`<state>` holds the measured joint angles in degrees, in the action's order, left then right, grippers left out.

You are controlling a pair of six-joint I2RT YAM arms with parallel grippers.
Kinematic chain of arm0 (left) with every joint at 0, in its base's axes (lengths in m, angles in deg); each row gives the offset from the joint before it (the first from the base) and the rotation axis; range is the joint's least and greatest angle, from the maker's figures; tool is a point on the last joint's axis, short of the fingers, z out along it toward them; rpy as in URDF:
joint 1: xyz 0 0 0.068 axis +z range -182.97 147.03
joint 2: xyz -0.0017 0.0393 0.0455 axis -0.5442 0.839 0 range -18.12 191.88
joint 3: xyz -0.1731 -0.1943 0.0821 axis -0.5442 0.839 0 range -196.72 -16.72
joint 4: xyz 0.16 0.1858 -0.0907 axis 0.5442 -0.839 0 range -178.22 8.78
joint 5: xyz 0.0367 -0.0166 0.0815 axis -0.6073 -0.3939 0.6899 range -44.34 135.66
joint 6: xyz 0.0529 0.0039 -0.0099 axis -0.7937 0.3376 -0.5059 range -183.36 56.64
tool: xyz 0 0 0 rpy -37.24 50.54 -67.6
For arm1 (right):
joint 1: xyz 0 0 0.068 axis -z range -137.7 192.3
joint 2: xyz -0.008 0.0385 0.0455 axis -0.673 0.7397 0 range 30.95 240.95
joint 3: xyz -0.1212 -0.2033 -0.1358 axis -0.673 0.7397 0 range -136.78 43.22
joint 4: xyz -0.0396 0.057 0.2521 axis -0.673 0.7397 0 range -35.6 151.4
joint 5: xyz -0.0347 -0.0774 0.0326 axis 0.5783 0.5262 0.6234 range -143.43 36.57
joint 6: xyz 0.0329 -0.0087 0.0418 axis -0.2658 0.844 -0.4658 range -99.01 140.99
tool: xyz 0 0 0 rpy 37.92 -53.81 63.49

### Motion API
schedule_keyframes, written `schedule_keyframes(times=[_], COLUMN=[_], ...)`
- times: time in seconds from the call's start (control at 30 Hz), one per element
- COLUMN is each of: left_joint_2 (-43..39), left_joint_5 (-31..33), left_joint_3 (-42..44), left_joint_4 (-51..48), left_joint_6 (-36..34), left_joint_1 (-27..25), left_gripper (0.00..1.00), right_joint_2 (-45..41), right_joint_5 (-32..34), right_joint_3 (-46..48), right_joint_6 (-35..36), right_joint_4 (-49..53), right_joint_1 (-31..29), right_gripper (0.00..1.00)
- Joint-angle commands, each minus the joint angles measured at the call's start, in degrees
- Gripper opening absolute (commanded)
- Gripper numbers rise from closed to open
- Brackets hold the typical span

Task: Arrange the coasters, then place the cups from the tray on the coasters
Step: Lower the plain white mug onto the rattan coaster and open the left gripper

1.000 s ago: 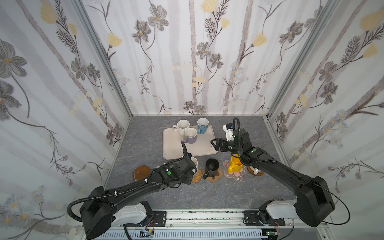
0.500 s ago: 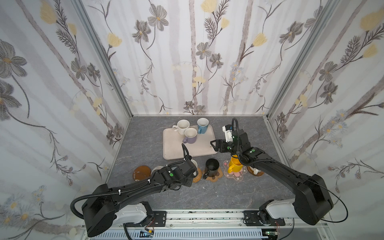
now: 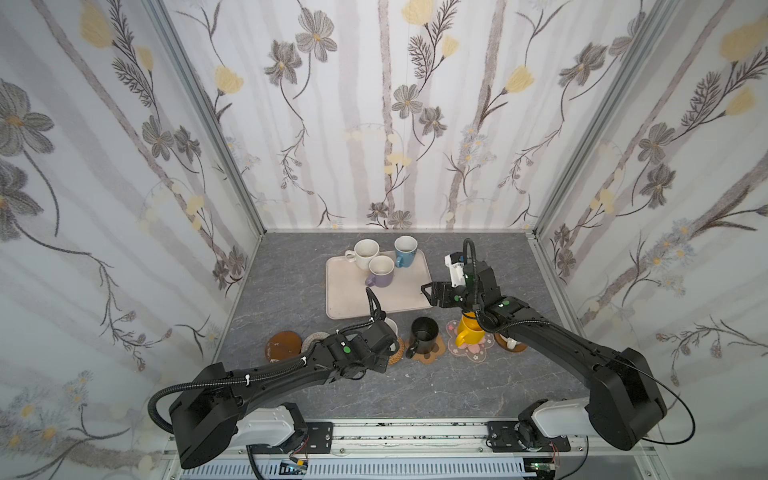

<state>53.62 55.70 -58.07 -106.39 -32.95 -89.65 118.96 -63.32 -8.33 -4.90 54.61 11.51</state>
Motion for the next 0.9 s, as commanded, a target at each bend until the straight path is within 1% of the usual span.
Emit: schedule_keyframes(times=[0.0,0.03,0.1,0.3,0.33,0.63,0.83,0.87], left_joint_2=[0.13,0.14,0.15,-0.73,-0.89,-2.66,-7.96,-8.93], left_joint_5=[1.04,1.05,0.69,-0.12,-0.03,0.84,1.99,2.15], left_joint_3=[0.38,0.39,0.39,0.65,0.74,1.1,1.09,1.18], left_joint_4=[2.45,2.57,2.66,2.76,2.76,2.67,2.49,2.41], left_joint_6=[1.41,1.41,1.53,1.59,1.61,2.02,1.5,1.5], left_joint_1=[-0.01,-0.04,0.01,-0.09,-0.16,-0.14,-0.18,-0.21], left_gripper=[0.0,0.0,0.06,0.33,0.36,0.53,0.65,0.69], right_joint_2=[-0.38,-0.44,-0.56,-0.82,-0.82,-0.91,-1.59,-1.67], right_joint_5=[0.49,0.49,0.49,0.55,0.49,1.05,3.0,3.59], right_joint_3=[0.27,0.31,0.48,0.83,0.88,1.46,1.15,0.97], right_joint_6=[0.32,0.34,0.39,0.36,0.33,0.23,0.36,0.38], right_joint_4=[-1.25,-1.26,-1.39,-1.44,-1.5,-1.39,-0.4,-0.22], right_joint_1=[0.04,0.11,0.11,0.15,0.2,0.28,0.28,0.28], right_gripper=[0.85,0.85,0.85,0.85,0.85,0.86,0.93,0.94])
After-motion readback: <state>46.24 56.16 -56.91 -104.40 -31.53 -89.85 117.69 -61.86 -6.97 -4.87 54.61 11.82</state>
